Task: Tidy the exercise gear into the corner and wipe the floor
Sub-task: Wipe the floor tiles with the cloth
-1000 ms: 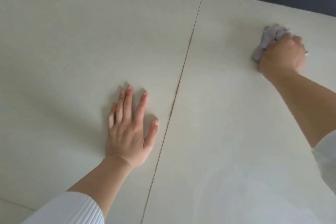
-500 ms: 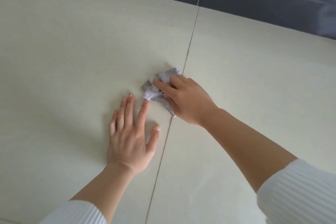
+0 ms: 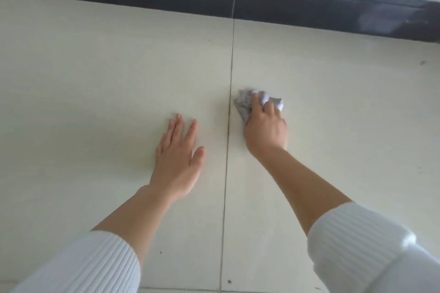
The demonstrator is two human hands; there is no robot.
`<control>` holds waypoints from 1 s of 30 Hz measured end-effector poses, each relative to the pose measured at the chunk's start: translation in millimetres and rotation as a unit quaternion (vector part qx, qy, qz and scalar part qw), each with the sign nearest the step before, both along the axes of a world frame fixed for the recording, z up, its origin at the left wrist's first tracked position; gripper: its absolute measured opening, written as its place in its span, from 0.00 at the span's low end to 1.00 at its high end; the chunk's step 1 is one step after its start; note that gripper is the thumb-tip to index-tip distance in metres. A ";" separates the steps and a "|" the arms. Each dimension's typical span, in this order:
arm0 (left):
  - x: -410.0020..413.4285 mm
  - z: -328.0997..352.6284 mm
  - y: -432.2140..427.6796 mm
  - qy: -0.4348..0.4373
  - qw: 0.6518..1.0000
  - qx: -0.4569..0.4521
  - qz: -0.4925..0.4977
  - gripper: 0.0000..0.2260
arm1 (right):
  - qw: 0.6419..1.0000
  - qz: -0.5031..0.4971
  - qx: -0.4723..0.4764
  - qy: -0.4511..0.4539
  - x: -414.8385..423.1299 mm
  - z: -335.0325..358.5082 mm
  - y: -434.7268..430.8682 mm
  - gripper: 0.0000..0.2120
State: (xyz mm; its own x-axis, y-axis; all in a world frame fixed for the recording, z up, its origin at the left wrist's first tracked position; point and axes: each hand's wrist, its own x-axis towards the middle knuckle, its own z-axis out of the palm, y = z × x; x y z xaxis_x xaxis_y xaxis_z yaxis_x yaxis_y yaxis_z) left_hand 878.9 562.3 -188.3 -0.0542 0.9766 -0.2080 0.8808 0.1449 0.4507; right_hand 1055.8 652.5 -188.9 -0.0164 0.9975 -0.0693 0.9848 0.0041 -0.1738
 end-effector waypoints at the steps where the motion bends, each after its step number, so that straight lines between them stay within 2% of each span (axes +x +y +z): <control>1: -12.4 1.2 -3.0 -0.002 0.999 0.017 -0.027 0.27 | 0.998 0.060 0.018 -0.001 -16.3 0.1 -20.0 0.29; 4: -52.8 -9.1 -28.3 0.081 0.993 0.045 -0.078 0.29 | 0.971 0.227 0.071 0.035 -43.5 0.1 -79.0 0.28; 7: -83.7 -17.2 -56.3 0.129 0.991 0.038 -0.003 0.32 | 0.901 0.428 0.058 0.047 -39.1 1.7 -108.3 0.28; 8: -90.4 -17.7 -60.7 0.137 0.990 0.029 0.031 0.34 | 0.883 0.465 0.054 0.024 -31.6 1.3 -107.0 0.28; 9: -95.9 -18.4 -62.7 0.143 0.988 0.024 0.054 0.35 | 0.881 0.469 0.058 -0.004 -21.8 -1.9 -100.0 0.28; 10: -99.8 -18.8 -62.8 0.149 0.986 0.026 0.066 0.36 | 0.900 0.430 0.064 -0.023 -10.5 -5.3 -89.4 0.29; 11: -102.4 -19.5 -62.1 0.152 0.986 0.026 0.069 0.36 | 0.934 0.351 0.056 -0.034 2.8 -6.9 -75.9 0.30; 13: -103.8 -22.0 -61.0 0.153 0.986 0.022 0.067 0.37 | 0.990 0.127 0.039 -0.042 35.8 -4.6 -45.7 0.28; 14: -103.9 -23.6 -61.0 0.154 0.986 0.024 0.066 0.37 | 0.998 0.029 0.025 -0.040 52.7 -1.8 -33.5 0.25; 16: -103.5 -26.1 -61.1 0.161 0.984 0.029 0.066 0.37 | 0.993 -0.109 0.014 -0.031 75.2 4.3 -15.6 0.24; 18: -103.8 -26.9 -60.5 0.168 0.983 0.033 0.065 0.37 | 0.982 -0.189 -0.008 -0.022 70.9 8.0 0.8 0.24; 20: -104.0 -27.2 -60.3 0.170 0.983 0.035 0.066 0.37 | 0.977 -0.211 -0.026 0.003 44.4 7.7 15.7 0.24; 22: -103.9 -27.5 -60.4 0.170 0.982 0.036 0.067 0.37 | 0.989 -0.147 -0.013 0.003 6.6 4.1 23.8 0.24; 25: -103.6 -28.4 -60.6 0.170 0.982 0.038 0.072 0.36 | 1.000 0.015 0.018 0.011 -57.6 -2.1 18.3 0.24; 28: -103.8 -28.5 -60.8 0.173 0.981 0.044 0.075 0.36 | 0.983 0.178 0.027 0.025 -117.9 -2.0 -14.1 0.26; 30: -103.2 -28.3 -61.8 0.167 0.982 0.048 0.080 0.36 | 0.958 0.286 0.023 0.027 -138.3 -3.3 -36.3 0.28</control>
